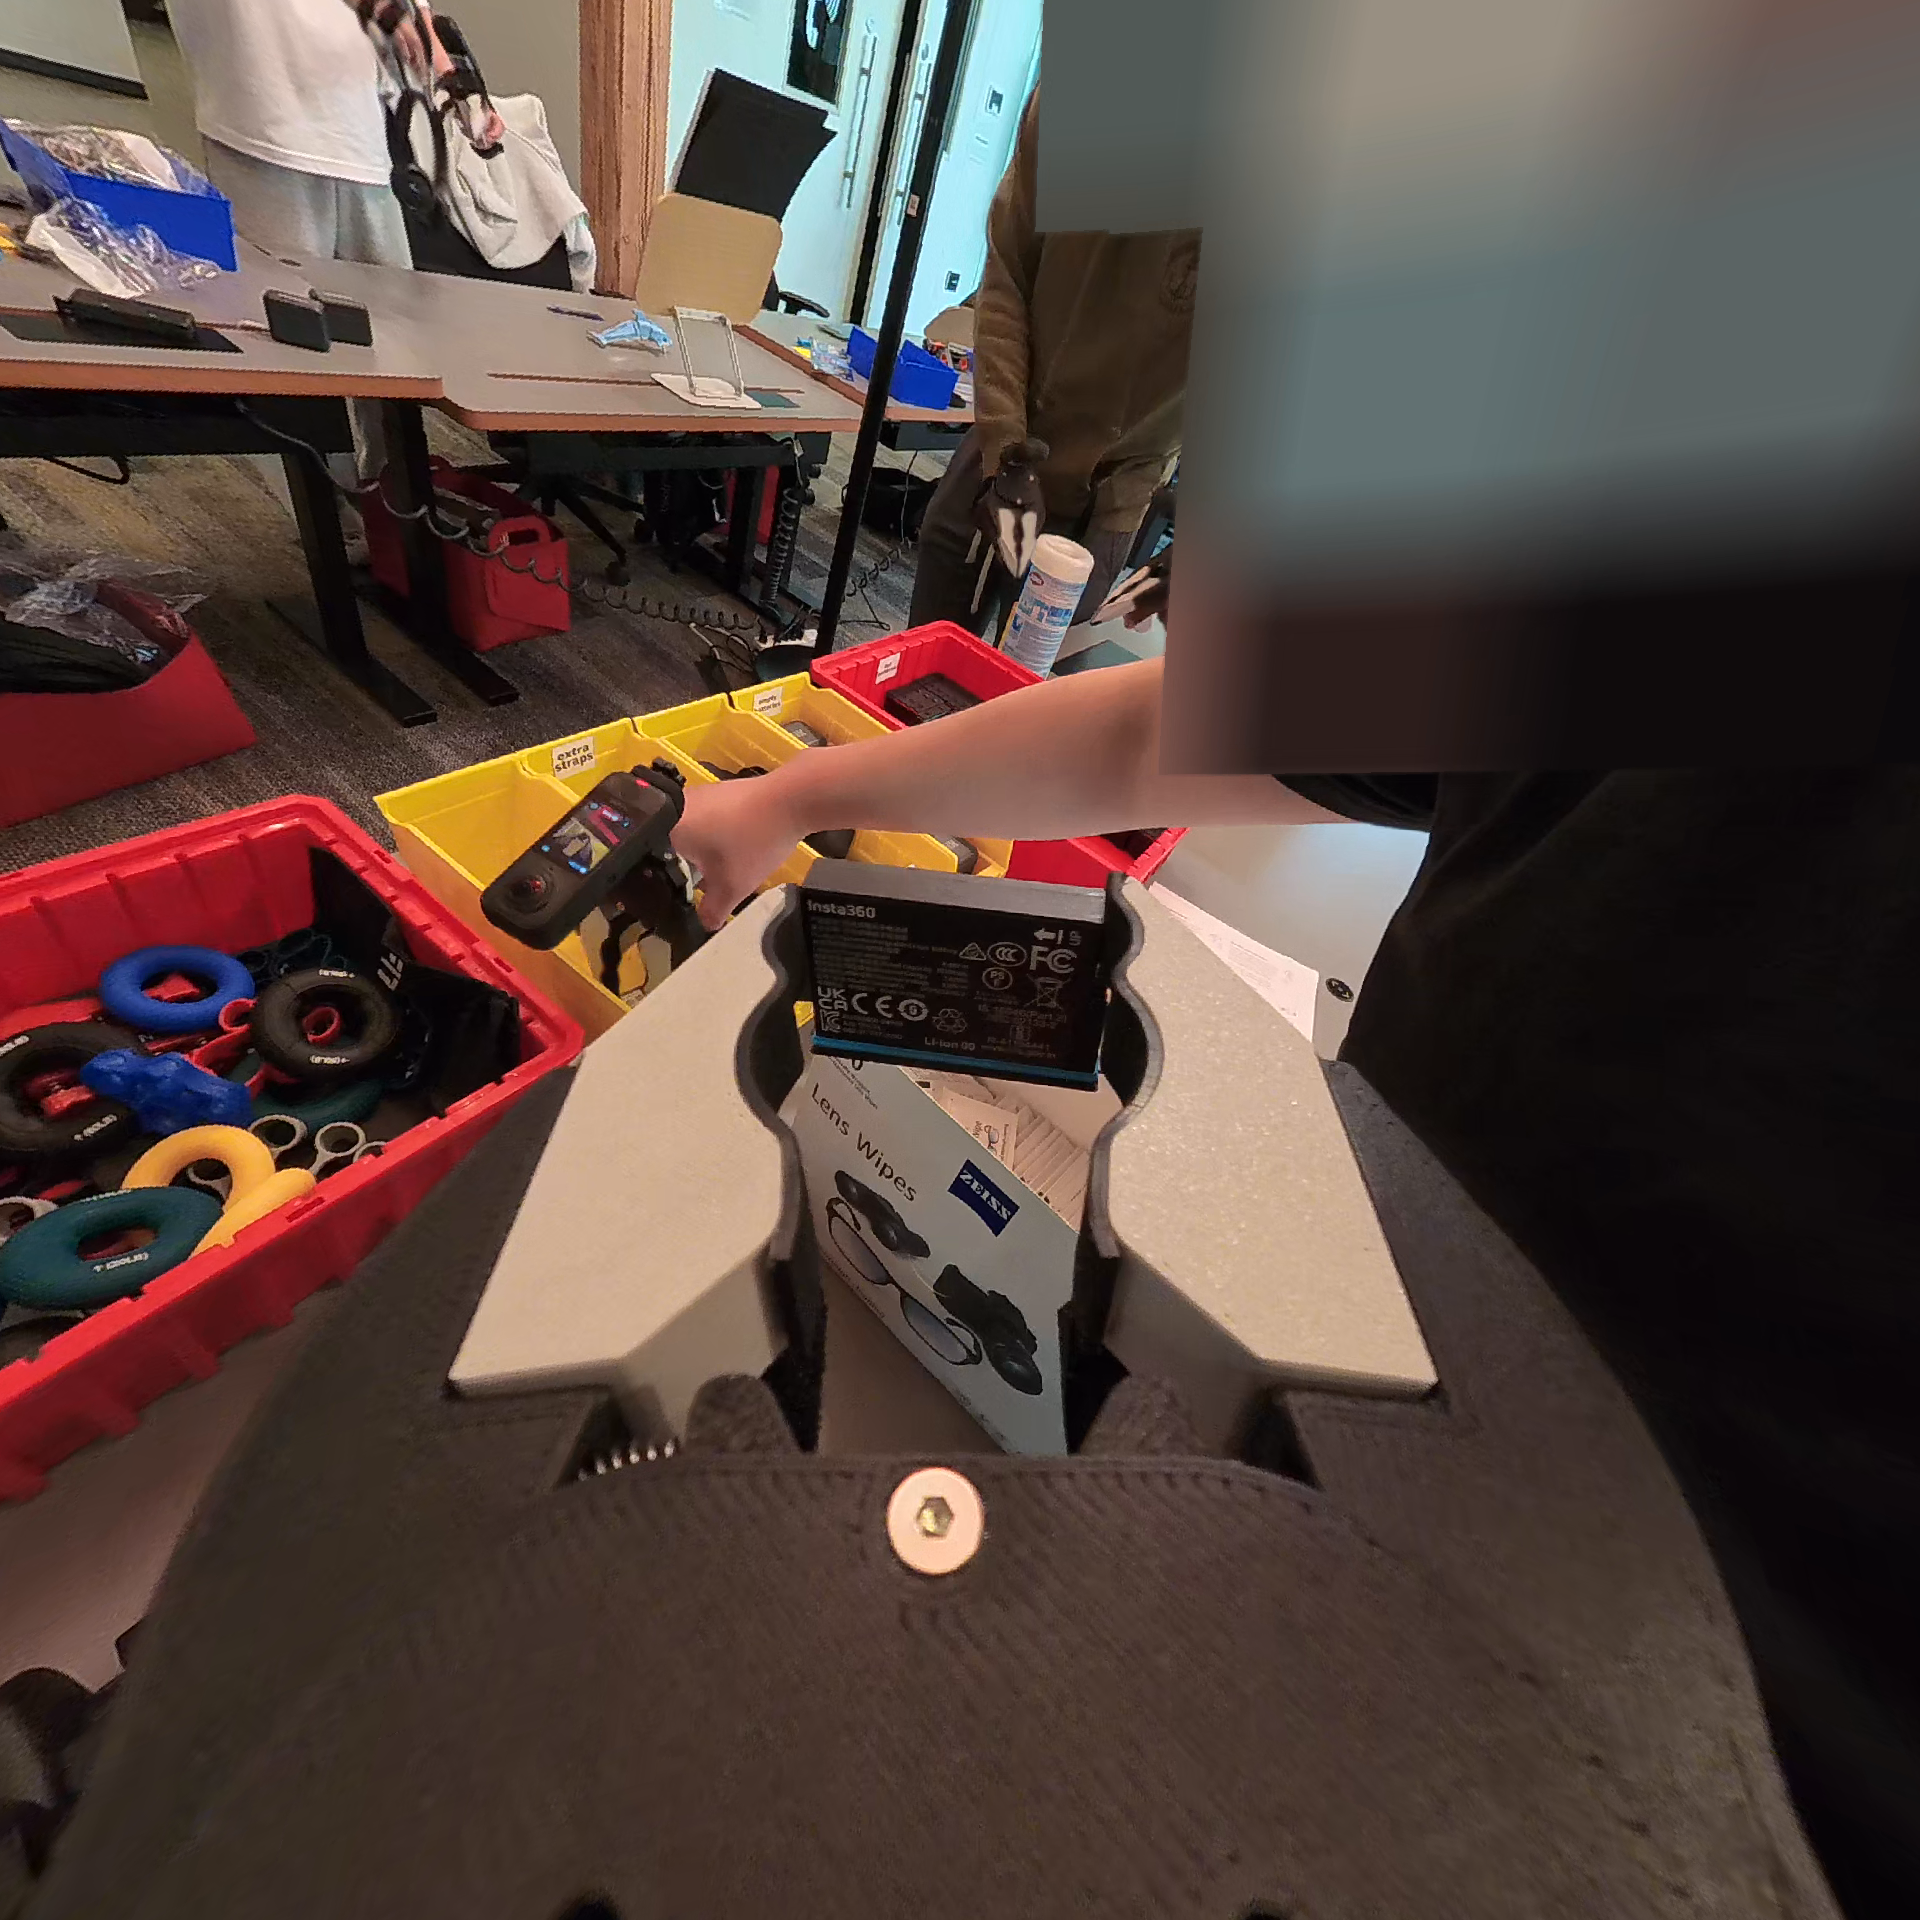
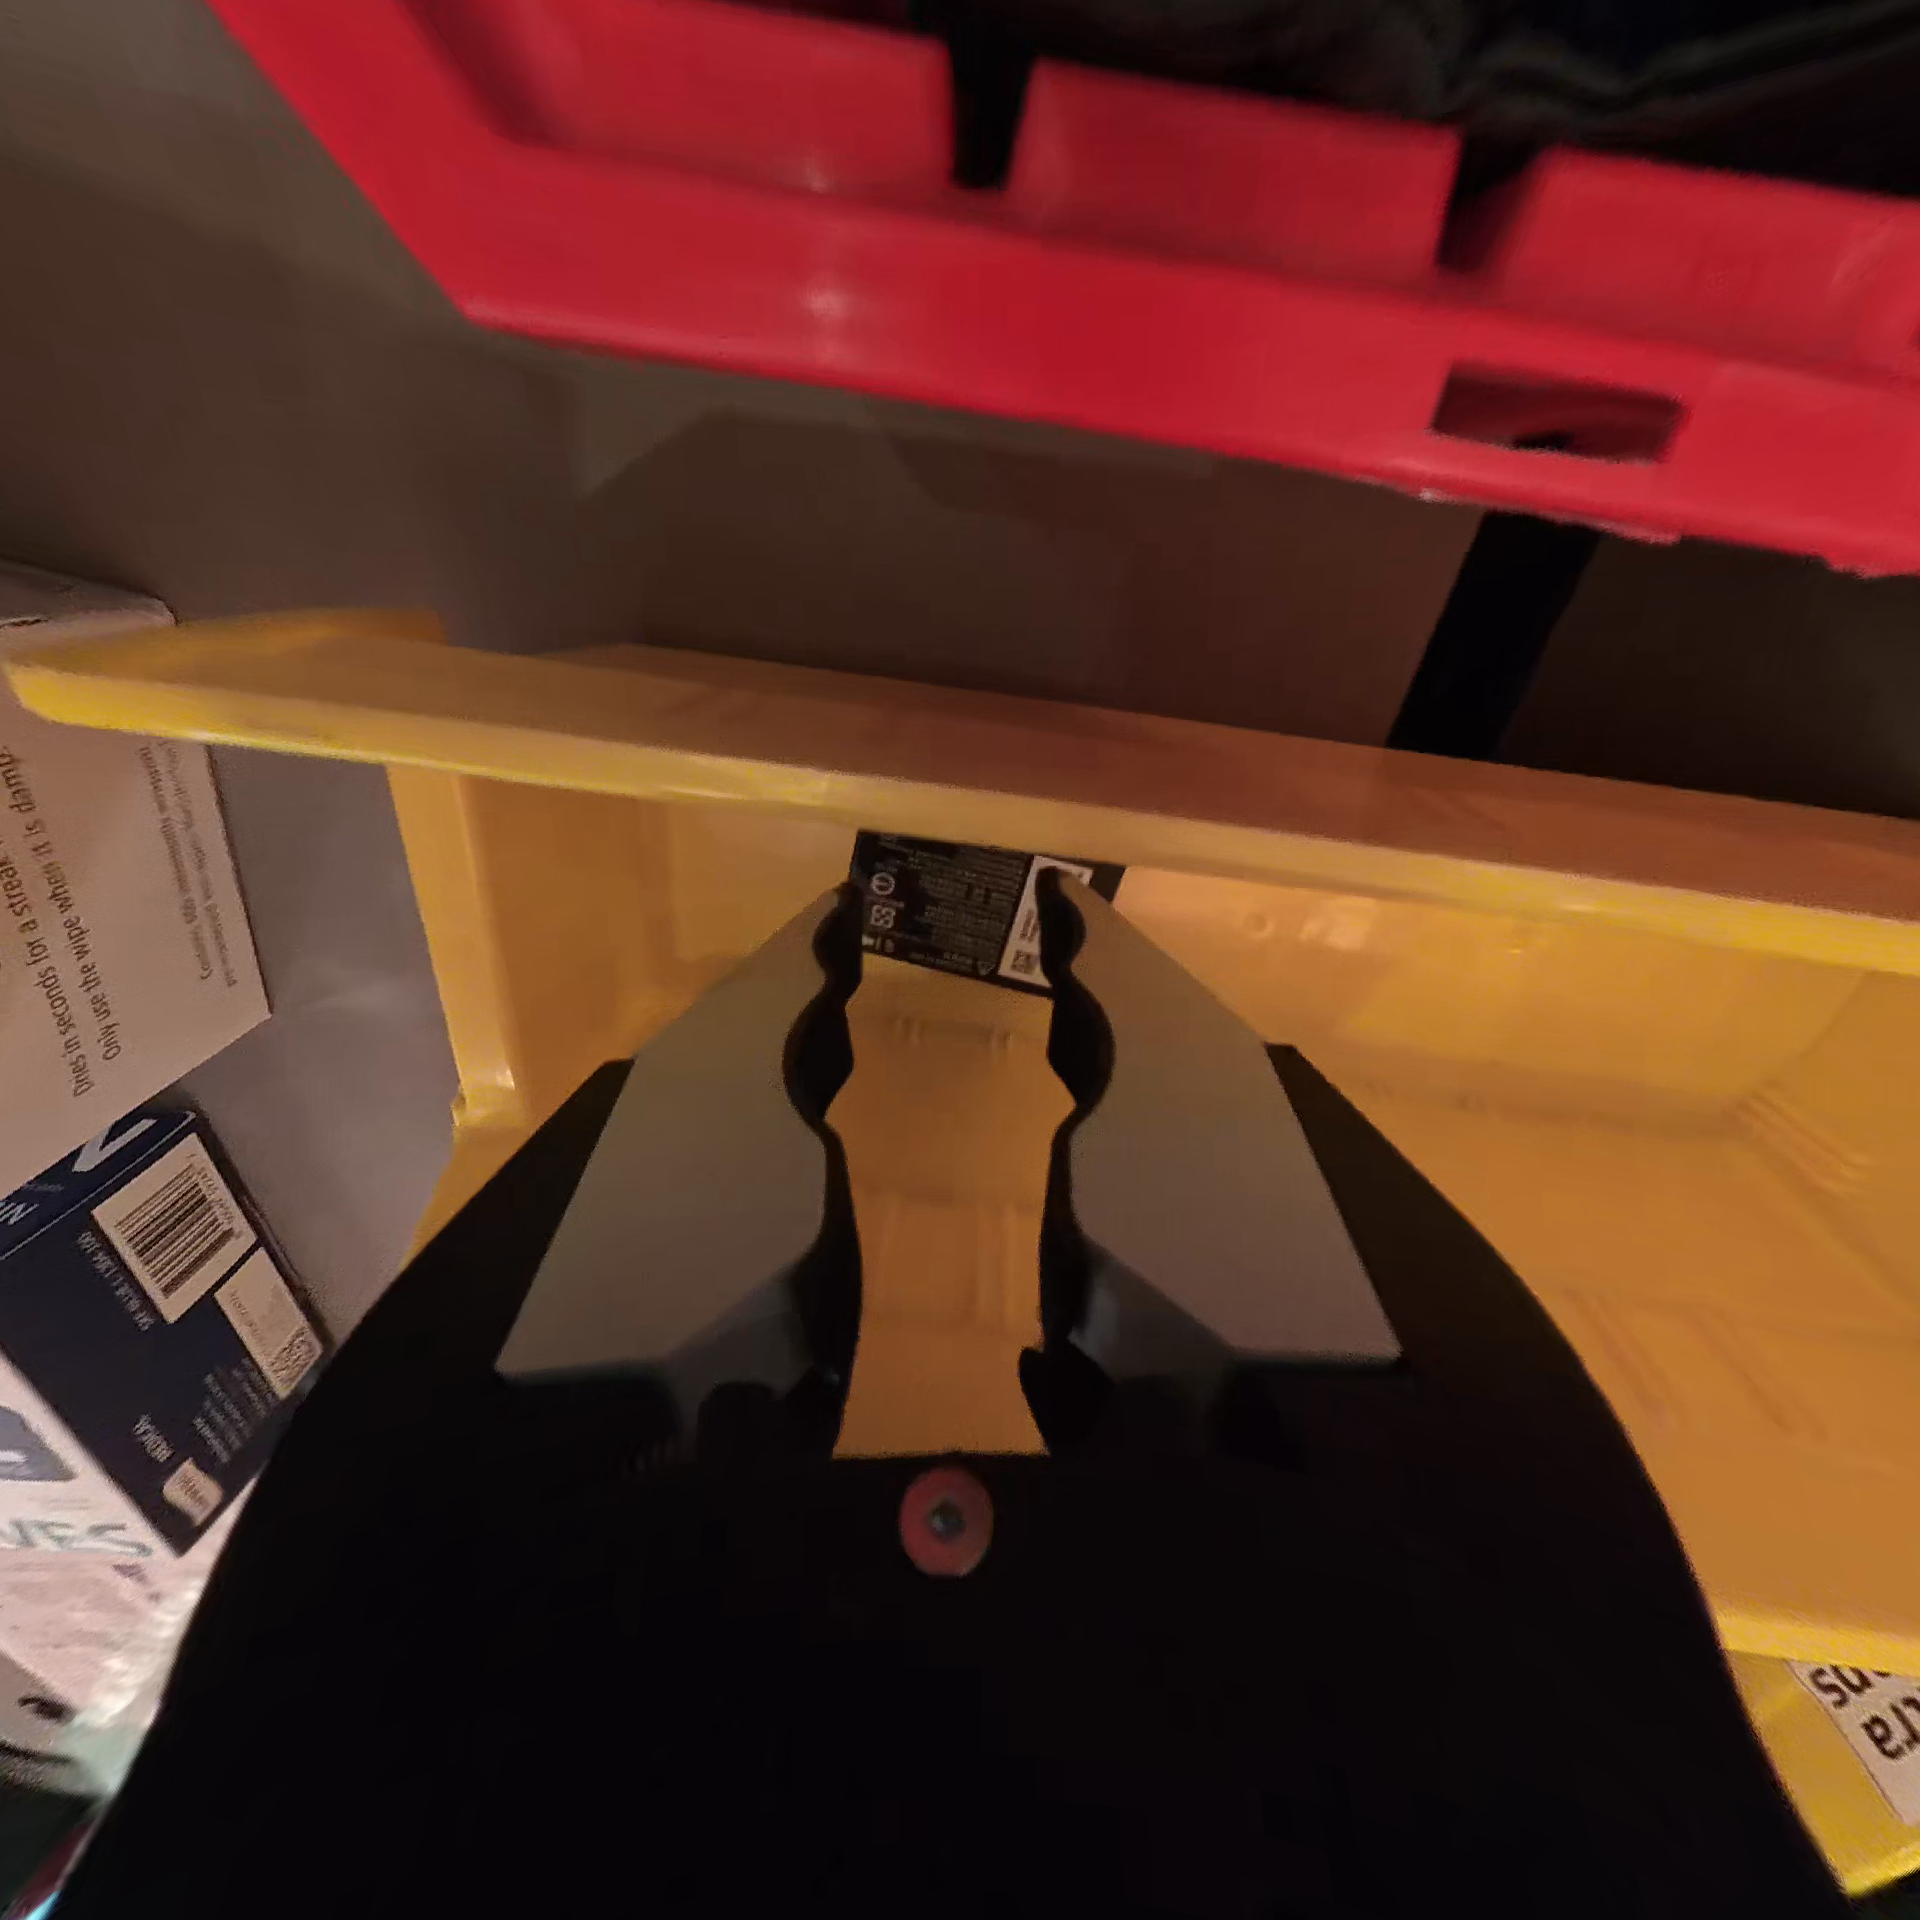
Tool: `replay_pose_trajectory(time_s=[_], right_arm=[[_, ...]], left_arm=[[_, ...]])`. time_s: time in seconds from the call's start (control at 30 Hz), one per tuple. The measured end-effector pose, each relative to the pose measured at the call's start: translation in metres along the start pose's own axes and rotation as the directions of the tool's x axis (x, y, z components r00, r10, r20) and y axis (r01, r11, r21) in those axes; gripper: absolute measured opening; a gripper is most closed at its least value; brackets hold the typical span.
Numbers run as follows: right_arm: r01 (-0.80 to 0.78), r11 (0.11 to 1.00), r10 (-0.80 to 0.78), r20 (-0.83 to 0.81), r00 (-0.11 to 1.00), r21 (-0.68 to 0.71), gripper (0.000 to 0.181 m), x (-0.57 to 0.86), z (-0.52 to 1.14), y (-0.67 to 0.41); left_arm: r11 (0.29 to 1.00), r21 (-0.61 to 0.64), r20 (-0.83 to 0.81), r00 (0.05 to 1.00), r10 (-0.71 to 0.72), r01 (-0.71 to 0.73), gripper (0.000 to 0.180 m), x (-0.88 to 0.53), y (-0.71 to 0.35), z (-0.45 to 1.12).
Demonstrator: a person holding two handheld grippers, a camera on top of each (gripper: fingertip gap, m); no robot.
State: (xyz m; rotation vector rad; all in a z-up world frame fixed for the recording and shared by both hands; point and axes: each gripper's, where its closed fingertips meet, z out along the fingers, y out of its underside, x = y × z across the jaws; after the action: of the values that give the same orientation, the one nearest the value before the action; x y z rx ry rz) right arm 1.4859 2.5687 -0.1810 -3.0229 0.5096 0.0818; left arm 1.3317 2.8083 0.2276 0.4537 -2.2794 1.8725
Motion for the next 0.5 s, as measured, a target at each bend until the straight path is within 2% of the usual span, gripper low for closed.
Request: replay_pose_trajectory(time_s=[0.1,0.2,0.23,0.3,0.37,0.43,0.5], right_arm=[[-0.055,0.998,0.054,-0.036,0.998,-0.033,0.035,0.007,0.000,0.004],[-0.325,0.946,0.323,-0.068,0.944,-0.017,0.035,0.016,-0.011,0.009],[-0.489,0.872,0.490,-0.046,0.871,0.030,0.032,0.016,-0.019,0.005],[-0.749,0.653,0.735,0.141,0.663,0.117,0.031,0.006,-0.037,-0.012],[-0.881,0.452,0.817,0.332,0.471,0.137,0.022,0.000,-0.052,-0.027],[-0.933,0.347,0.838,0.416,0.354,0.096,0.007,-0.004,-0.060,-0.027],[-0.934,0.328,0.858,0.369,0.356,0.139,0.000,0.002,-0.067,-0.016]], left_arm=[[1.000,-0.005,-0.001,1.000,0.005,-0.005,0.055,0.001,-0.001,0.000],[1.000,0.003,-0.002,1.000,0.009,-0.009,0.055,0.002,-0.002,0.002],[1.000,0.007,-0.001,1.000,0.010,-0.010,0.055,0.002,-0.003,0.001],[1.000,0.019,-0.001,1.000,0.008,-0.008,0.055,0.004,-0.004,-0.001],[0.999,0.033,-0.011,1.000,0.008,-0.008,0.055,0.005,-0.005,-0.002],[0.999,0.043,-0.033,0.999,0.015,-0.014,0.055,0.006,-0.006,-0.003],[0.998,0.053,-0.058,0.998,0.027,-0.024,0.055,0.010,-0.008,-0.006]])
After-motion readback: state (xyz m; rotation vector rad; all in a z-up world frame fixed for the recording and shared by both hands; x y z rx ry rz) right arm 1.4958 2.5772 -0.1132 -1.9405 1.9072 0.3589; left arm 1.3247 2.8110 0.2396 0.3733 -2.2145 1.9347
